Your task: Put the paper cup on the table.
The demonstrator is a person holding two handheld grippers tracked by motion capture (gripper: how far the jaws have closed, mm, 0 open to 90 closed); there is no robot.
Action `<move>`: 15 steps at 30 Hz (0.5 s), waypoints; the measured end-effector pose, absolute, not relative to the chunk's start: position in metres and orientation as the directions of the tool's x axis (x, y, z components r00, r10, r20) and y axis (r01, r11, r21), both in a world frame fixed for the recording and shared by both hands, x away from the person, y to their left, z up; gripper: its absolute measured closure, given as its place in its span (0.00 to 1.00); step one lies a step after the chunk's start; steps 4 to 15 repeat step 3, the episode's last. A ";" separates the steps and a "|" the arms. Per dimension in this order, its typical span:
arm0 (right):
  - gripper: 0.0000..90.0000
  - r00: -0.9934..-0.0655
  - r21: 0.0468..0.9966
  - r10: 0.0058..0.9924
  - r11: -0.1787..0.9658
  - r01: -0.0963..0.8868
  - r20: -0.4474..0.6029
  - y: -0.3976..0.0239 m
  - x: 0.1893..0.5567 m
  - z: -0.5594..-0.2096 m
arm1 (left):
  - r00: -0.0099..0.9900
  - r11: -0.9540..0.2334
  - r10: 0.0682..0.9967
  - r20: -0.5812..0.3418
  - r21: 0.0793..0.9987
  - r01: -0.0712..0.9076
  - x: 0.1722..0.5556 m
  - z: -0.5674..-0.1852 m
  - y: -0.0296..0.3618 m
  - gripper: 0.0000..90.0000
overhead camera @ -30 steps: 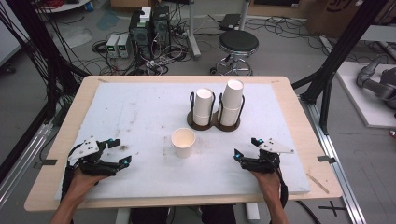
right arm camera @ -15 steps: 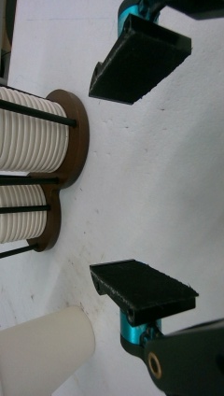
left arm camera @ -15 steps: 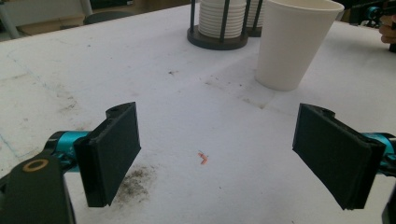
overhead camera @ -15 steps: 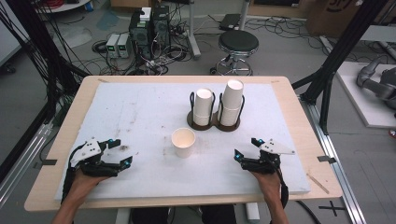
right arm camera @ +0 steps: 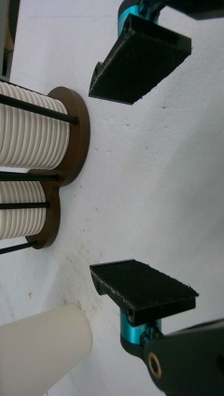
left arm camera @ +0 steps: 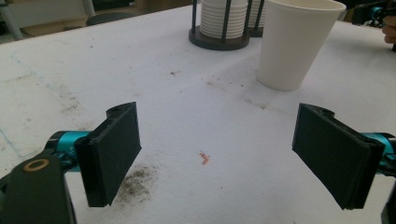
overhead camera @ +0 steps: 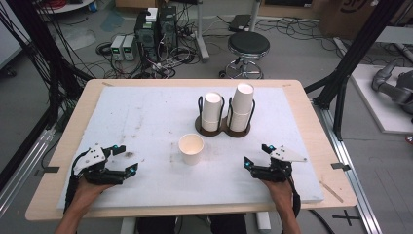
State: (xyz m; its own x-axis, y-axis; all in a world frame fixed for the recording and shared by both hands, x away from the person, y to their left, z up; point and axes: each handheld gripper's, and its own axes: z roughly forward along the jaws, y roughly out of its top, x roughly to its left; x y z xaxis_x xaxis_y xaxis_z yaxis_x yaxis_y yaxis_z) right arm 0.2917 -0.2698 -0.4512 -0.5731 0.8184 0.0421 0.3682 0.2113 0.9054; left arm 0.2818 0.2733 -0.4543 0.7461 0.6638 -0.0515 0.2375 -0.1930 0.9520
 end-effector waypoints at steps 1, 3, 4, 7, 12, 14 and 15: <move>0.16 -0.573 0.906 0.819 0.211 0.367 0.042 -0.270 0.292 -0.451 | 0.746 -0.193 0.664 -0.053 0.952 0.239 0.282 -0.454 0.273 0.17; 0.16 -0.571 0.906 0.821 0.220 0.360 0.027 -0.269 0.292 -0.451 | 0.744 -0.195 0.666 -0.051 0.951 0.239 0.282 -0.454 0.273 0.17; 0.16 -0.571 0.906 0.821 0.220 0.360 0.027 -0.269 0.292 -0.451 | 0.744 -0.195 0.666 -0.051 0.951 0.239 0.282 -0.454 0.273 0.17; 0.16 -0.571 0.906 0.821 0.220 0.360 0.027 -0.269 0.292 -0.451 | 0.744 -0.195 0.666 -0.051 0.951 0.239 0.282 -0.454 0.273 0.17; 0.16 -0.571 0.906 0.821 0.220 0.360 0.027 -0.269 0.292 -0.451 | 0.744 -0.195 0.666 -0.051 0.951 0.239 0.282 -0.454 0.273 0.17; 0.16 -0.571 0.906 0.821 0.220 0.360 0.027 -0.269 0.292 -0.451 | 0.744 -0.195 0.666 -0.051 0.951 0.239 0.282 -0.454 0.273 0.17; 0.16 -0.571 0.906 0.821 0.220 0.360 0.027 -0.269 0.292 -0.451 | 0.744 -0.195 0.666 -0.051 0.951 0.239 0.282 -0.454 0.273 0.17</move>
